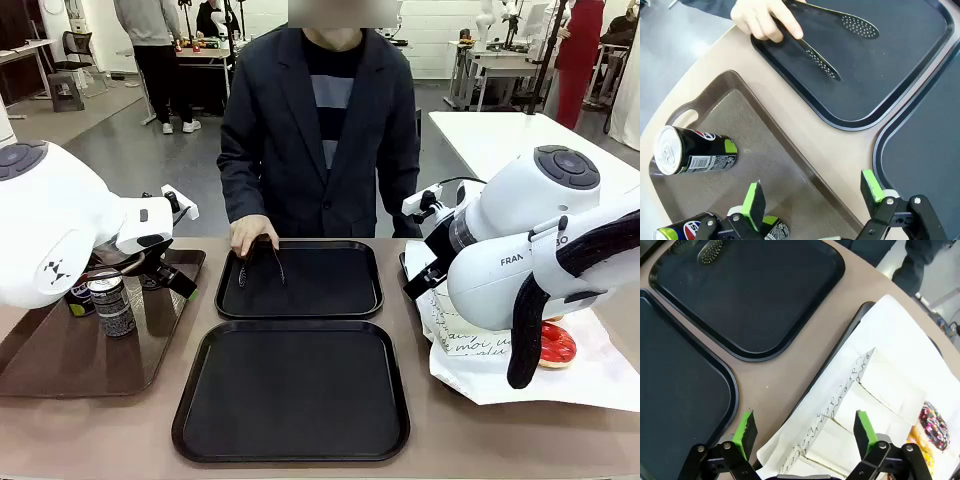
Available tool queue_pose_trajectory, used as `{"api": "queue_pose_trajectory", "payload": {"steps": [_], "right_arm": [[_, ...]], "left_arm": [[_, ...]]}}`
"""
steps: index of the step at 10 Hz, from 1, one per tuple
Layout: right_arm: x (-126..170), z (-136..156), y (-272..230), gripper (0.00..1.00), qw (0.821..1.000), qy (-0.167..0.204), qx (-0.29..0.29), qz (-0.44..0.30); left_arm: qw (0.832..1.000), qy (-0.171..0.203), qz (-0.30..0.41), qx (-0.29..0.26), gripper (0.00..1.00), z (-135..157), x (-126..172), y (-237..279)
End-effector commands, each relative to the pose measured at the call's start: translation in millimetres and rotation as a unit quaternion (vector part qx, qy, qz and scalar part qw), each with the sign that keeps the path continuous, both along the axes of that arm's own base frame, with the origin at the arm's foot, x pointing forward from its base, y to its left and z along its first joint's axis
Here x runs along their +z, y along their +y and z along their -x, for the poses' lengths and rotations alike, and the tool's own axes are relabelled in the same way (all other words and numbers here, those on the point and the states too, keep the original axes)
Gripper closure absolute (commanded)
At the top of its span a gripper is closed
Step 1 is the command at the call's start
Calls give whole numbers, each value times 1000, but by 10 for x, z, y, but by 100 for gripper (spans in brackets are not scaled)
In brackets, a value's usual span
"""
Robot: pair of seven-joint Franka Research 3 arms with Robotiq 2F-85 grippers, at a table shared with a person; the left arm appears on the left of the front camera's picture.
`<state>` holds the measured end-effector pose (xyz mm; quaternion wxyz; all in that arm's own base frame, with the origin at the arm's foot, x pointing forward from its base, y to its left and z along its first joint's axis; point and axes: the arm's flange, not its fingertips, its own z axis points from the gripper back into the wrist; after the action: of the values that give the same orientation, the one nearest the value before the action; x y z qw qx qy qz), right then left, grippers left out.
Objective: Set up donuts and drinks on trays.
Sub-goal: Pick up one Pepsi coke and place it on the Flat Tray.
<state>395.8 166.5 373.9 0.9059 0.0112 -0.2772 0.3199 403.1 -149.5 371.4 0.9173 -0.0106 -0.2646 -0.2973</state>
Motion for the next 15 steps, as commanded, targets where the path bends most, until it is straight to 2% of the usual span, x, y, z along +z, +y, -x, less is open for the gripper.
{"api": "queue_pose_trajectory", "payload": {"steps": [1,15], "right_arm": [[0,0,0,0,1000,0,0,0],[0,0,-1,0,1000,0,0,0]], "left_arm": [[1000,0,0,0,0,0,0,0],[1000,0,0,0,0,0,0,0]]}}
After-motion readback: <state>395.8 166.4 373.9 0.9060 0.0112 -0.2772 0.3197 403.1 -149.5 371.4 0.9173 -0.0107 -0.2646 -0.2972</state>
